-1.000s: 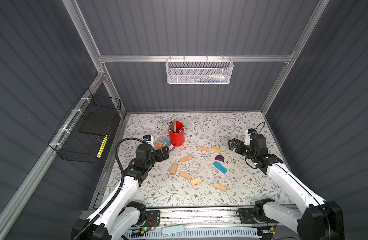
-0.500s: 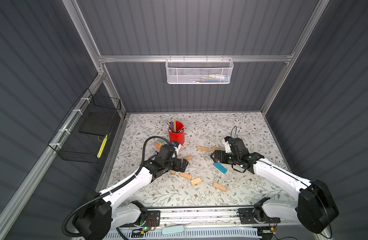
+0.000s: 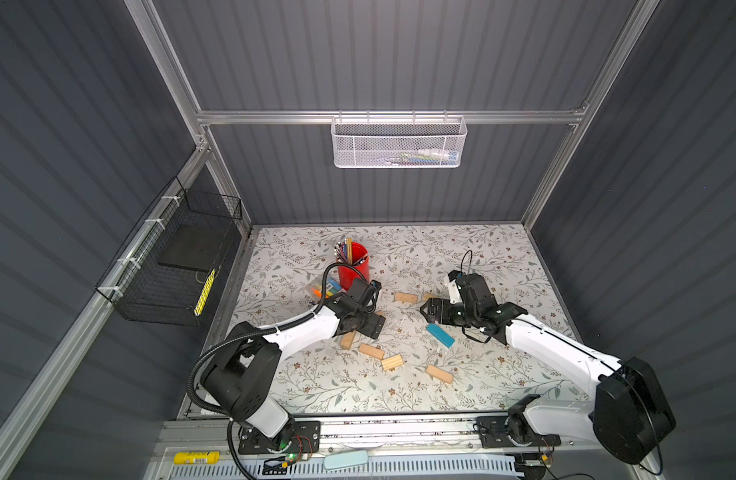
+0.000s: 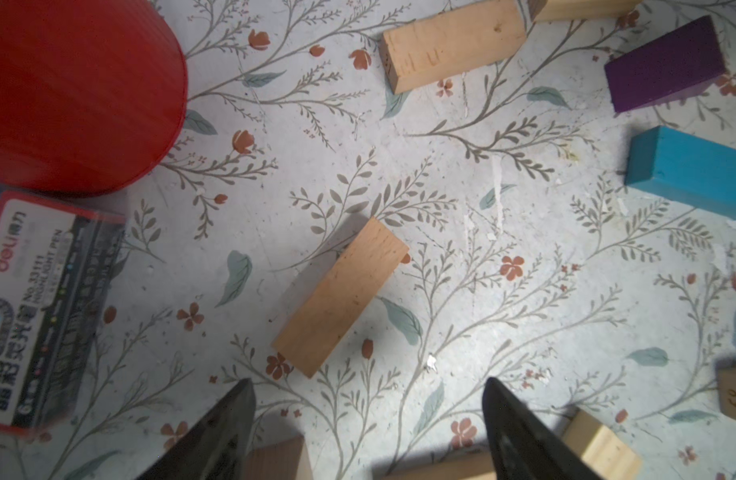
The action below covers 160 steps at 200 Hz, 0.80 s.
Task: Build the wood block tower
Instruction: 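Grasp a wooden block by the red cup with the left gripper while the right advances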
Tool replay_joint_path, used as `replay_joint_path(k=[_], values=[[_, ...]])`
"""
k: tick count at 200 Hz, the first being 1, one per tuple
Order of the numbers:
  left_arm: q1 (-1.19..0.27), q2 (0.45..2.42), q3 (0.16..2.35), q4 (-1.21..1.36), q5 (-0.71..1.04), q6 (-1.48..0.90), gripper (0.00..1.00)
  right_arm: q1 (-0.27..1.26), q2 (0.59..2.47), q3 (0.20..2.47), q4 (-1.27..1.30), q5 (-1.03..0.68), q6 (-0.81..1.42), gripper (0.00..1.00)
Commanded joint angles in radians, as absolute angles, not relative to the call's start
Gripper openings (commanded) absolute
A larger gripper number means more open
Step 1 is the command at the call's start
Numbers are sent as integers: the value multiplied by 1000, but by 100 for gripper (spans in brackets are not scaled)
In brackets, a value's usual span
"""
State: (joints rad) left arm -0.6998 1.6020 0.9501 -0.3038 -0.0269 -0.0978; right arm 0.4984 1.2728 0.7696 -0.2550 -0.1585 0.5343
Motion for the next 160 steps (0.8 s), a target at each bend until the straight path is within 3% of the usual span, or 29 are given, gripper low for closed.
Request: replay_joint_path(k=[1,87,160], values=[[-705,1649,1000,-347,-40,-47,82,502,1274,789,-253,-154,534,99],[-706,1813,1102,-374,-98,-29,64,503,1273,793,-255,-152,523,99],[-706,1844,1129,-404,-99,-64,43,502,1278,793,-259,-145,514,99]])
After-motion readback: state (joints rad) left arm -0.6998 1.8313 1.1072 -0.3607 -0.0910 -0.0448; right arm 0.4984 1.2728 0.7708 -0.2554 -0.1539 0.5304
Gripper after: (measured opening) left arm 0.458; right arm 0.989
